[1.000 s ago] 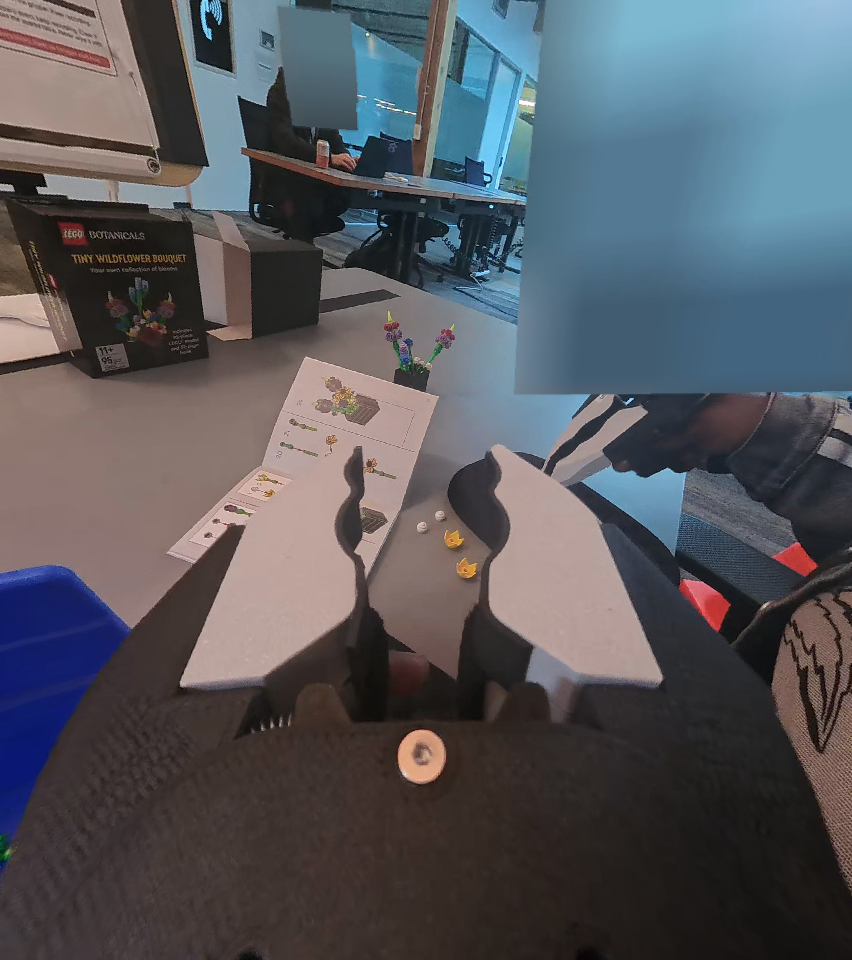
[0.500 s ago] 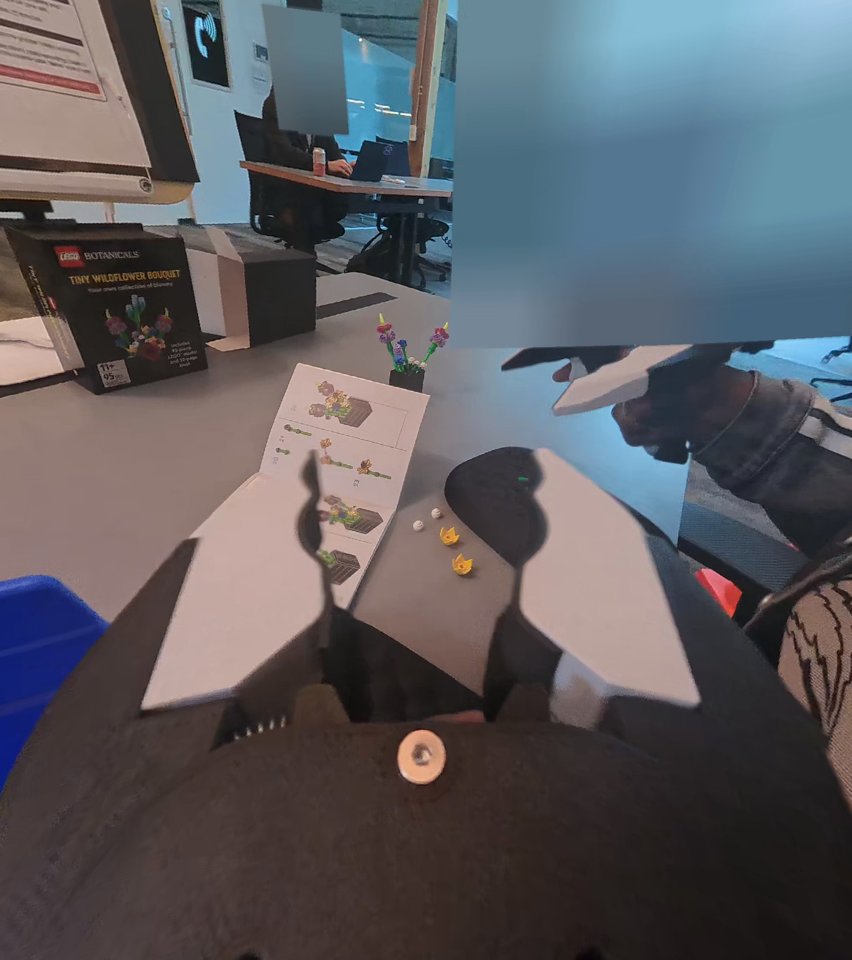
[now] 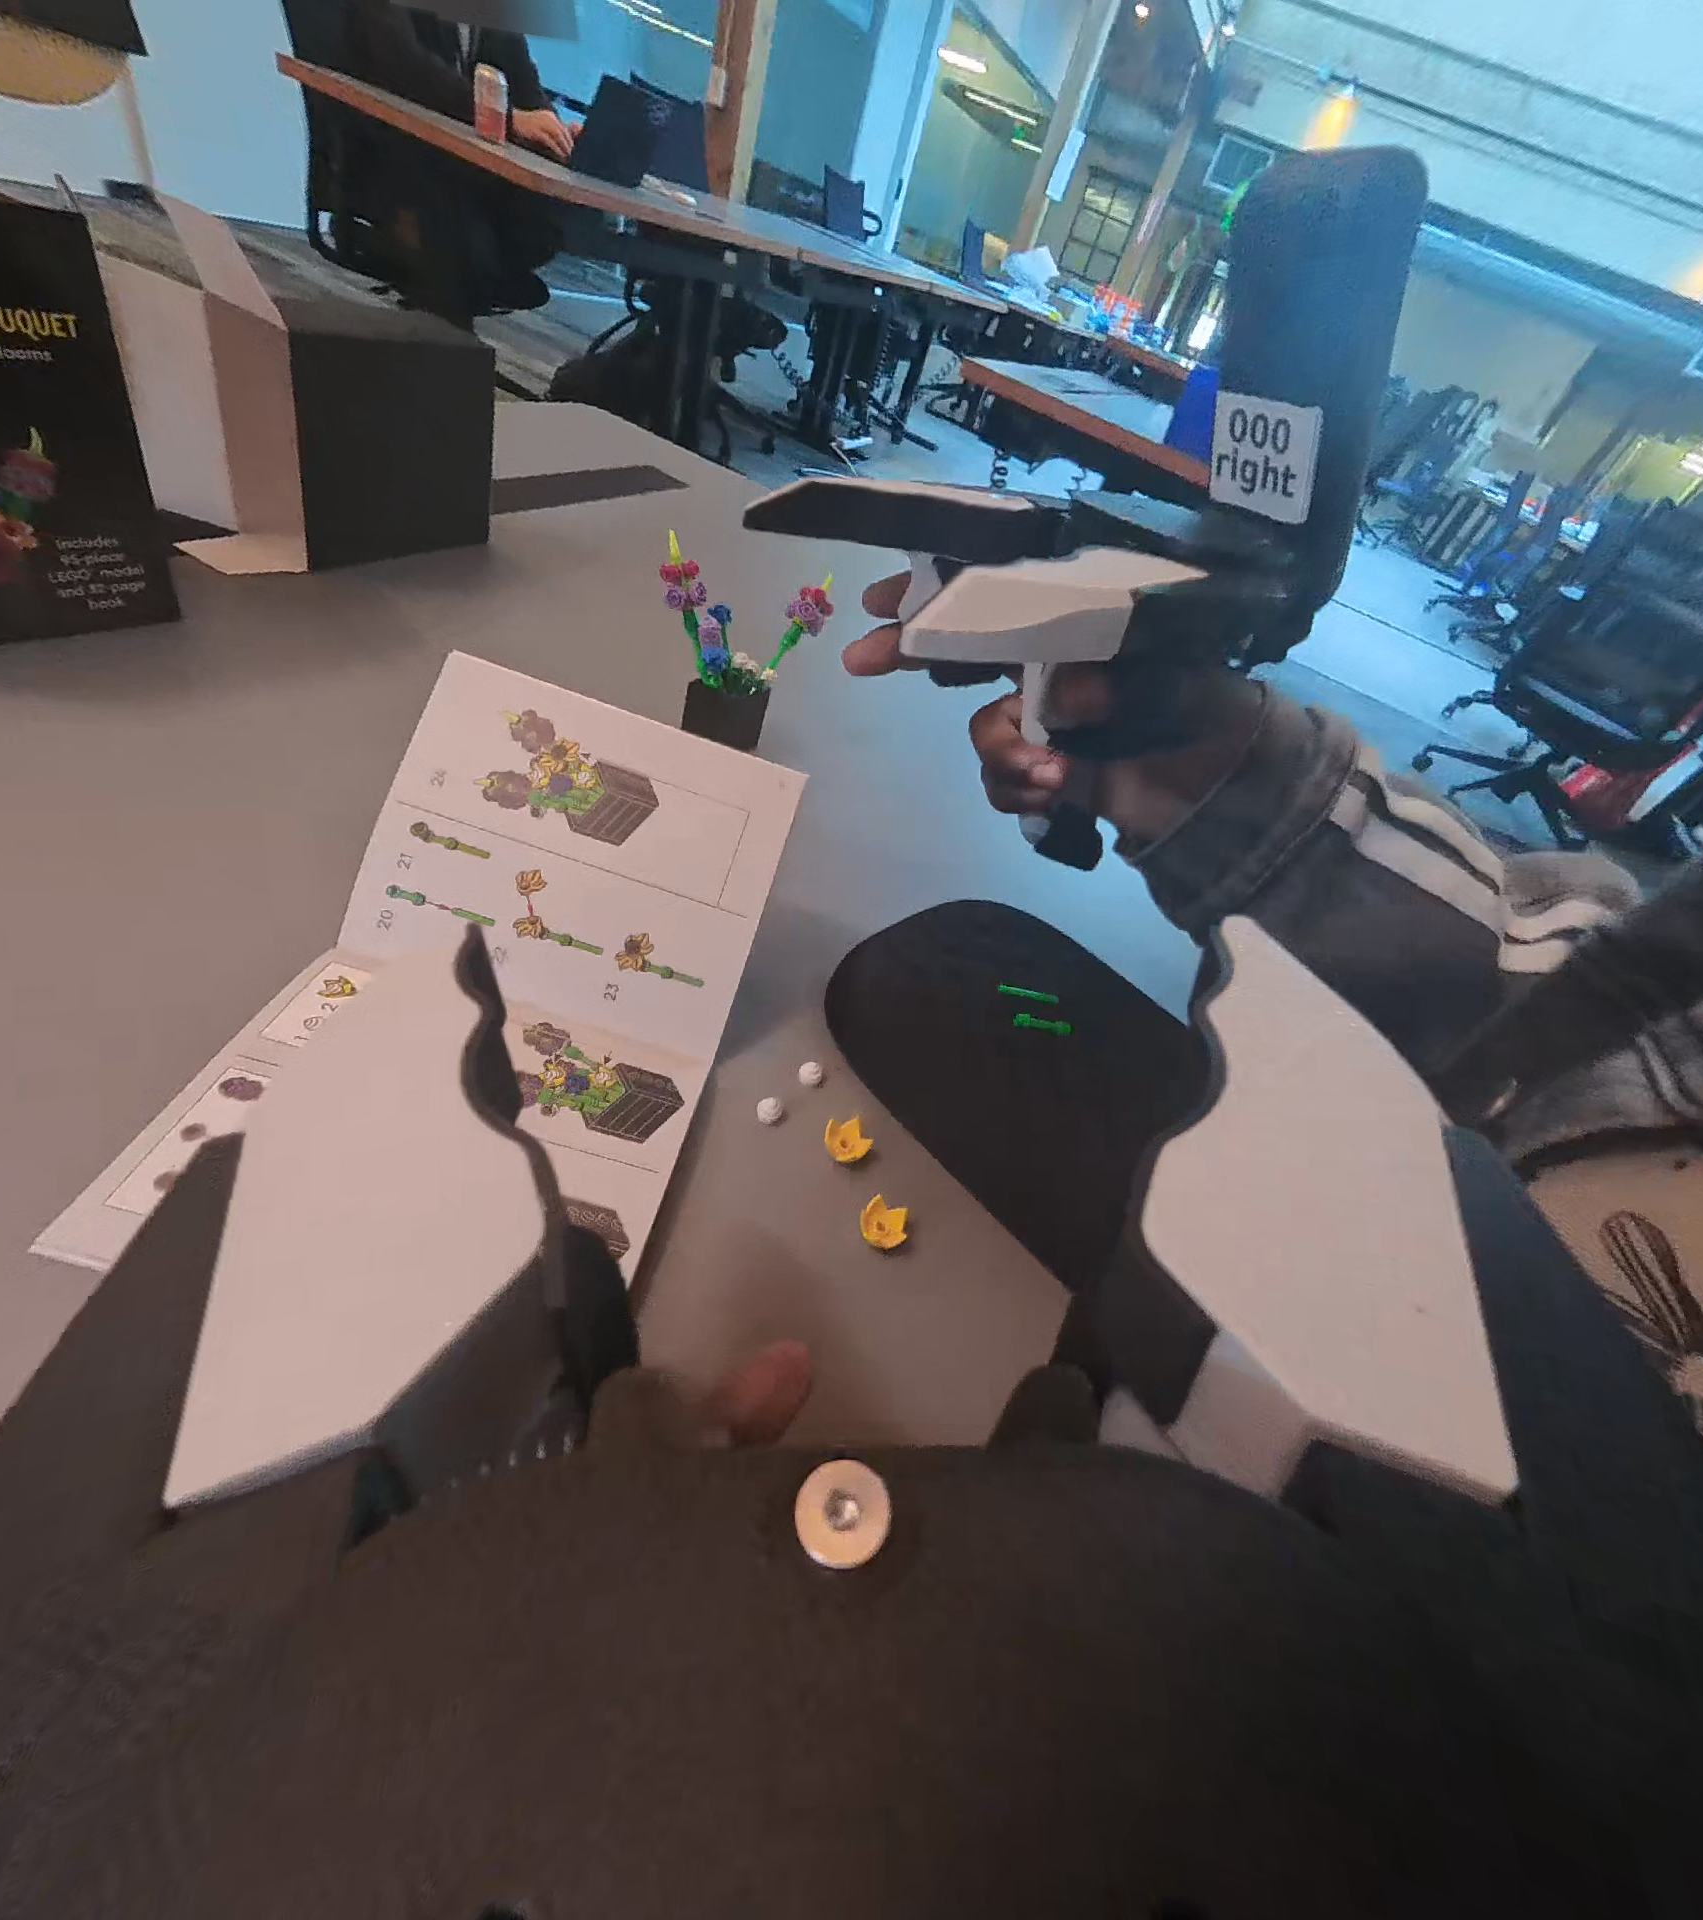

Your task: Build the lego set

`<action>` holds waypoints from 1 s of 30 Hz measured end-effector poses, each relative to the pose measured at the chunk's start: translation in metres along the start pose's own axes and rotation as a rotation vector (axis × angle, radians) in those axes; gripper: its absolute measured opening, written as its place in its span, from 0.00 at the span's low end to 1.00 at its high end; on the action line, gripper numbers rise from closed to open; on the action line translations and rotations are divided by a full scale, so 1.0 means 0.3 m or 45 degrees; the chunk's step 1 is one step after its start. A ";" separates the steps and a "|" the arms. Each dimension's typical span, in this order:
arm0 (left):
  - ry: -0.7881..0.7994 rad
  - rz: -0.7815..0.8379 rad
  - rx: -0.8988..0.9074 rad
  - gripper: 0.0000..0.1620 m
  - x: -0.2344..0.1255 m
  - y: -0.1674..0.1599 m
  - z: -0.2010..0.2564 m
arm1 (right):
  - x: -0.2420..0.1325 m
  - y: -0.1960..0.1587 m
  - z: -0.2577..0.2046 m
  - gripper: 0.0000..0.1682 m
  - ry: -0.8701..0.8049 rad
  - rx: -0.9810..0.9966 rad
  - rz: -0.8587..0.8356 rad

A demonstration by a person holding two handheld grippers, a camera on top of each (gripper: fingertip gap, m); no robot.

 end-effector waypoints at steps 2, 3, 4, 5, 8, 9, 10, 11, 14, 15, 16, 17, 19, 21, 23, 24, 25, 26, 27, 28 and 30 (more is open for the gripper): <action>0.020 0.019 0.015 0.73 0.000 -0.003 0.015 | -0.008 0.012 -0.027 0.57 0.017 0.012 0.054; 0.027 0.039 0.033 0.72 -0.004 -0.008 0.027 | -0.019 0.010 -0.049 0.57 0.027 0.014 0.067; 0.040 0.060 0.050 0.71 -0.009 -0.014 0.039 | -0.033 0.003 -0.071 0.56 0.028 0.009 0.068; 0.055 0.074 0.068 0.70 -0.016 -0.022 0.051 | -0.051 -0.005 -0.092 0.56 0.019 -0.004 0.066; 0.111 0.085 0.127 0.68 -0.033 -0.033 0.066 | -0.112 -0.036 -0.147 0.49 -0.017 -0.061 0.041; 0.131 0.063 0.157 0.67 -0.040 -0.032 0.065 | -0.129 -0.053 -0.160 0.47 -0.030 -0.075 0.013; 0.166 0.044 0.182 0.66 -0.052 -0.031 0.058 | -0.145 -0.073 -0.170 0.48 -0.042 -0.087 -0.023; 0.203 0.031 0.203 0.65 -0.066 -0.028 0.049 | -0.159 -0.094 -0.179 0.49 -0.051 -0.096 -0.063; 0.301 0.042 0.211 0.67 -0.121 -0.012 0.020 | -0.183 -0.142 -0.188 0.67 -0.099 -0.081 -0.154; 0.320 0.045 0.194 0.69 -0.136 -0.009 0.013 | -0.183 -0.141 -0.183 0.69 -0.115 -0.071 -0.171; 0.327 0.032 0.187 0.69 -0.149 -0.009 0.010 | -0.182 -0.135 -0.180 0.68 -0.124 -0.065 -0.176; 0.335 0.011 0.199 0.68 -0.163 -0.008 0.007 | -0.181 -0.129 -0.178 0.66 -0.130 -0.058 -0.179; 0.357 -0.005 0.245 0.32 -0.206 0.001 0.007 | -0.190 -0.126 -0.188 0.27 -0.104 -0.053 -0.186; 0.369 0.040 0.251 0.07 -0.241 0.020 0.002 | -0.187 -0.125 -0.206 0.00 -0.043 -0.034 -0.170; 0.362 0.001 0.266 0.02 -0.259 0.009 -0.005 | -0.183 -0.141 -0.199 0.00 -0.060 0.023 -0.176; 0.374 -0.013 0.277 0.00 -0.264 0.000 -0.013 | -0.180 -0.145 -0.202 0.00 -0.056 0.042 -0.164; 0.391 -0.026 0.283 0.00 -0.265 -0.012 -0.023 | -0.176 -0.146 -0.209 0.05 -0.049 0.059 -0.144; 0.397 -0.047 0.287 0.06 -0.261 -0.025 -0.028 | -0.172 -0.148 -0.214 0.09 -0.051 0.077 -0.127; 0.400 -0.073 0.290 0.11 -0.256 -0.037 -0.032 | -0.169 -0.149 -0.220 0.11 -0.056 0.088 -0.115; 0.412 -0.096 0.294 0.17 -0.252 -0.045 -0.036 | -0.165 -0.148 -0.228 0.13 -0.052 0.086 -0.110; 0.481 -0.142 0.314 0.26 -0.259 -0.050 -0.053 | -0.161 -0.157 -0.253 0.00 0.007 0.059 -0.181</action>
Point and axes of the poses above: each gripper's, where its closed fingertips meet, x out along the fingers, y out of its top, z = x × y across the jaws, the point moved 2 cm from there along -x, back along the fingers, and after that the axes turned 10 degrees about -x, right-handed, at the moved point
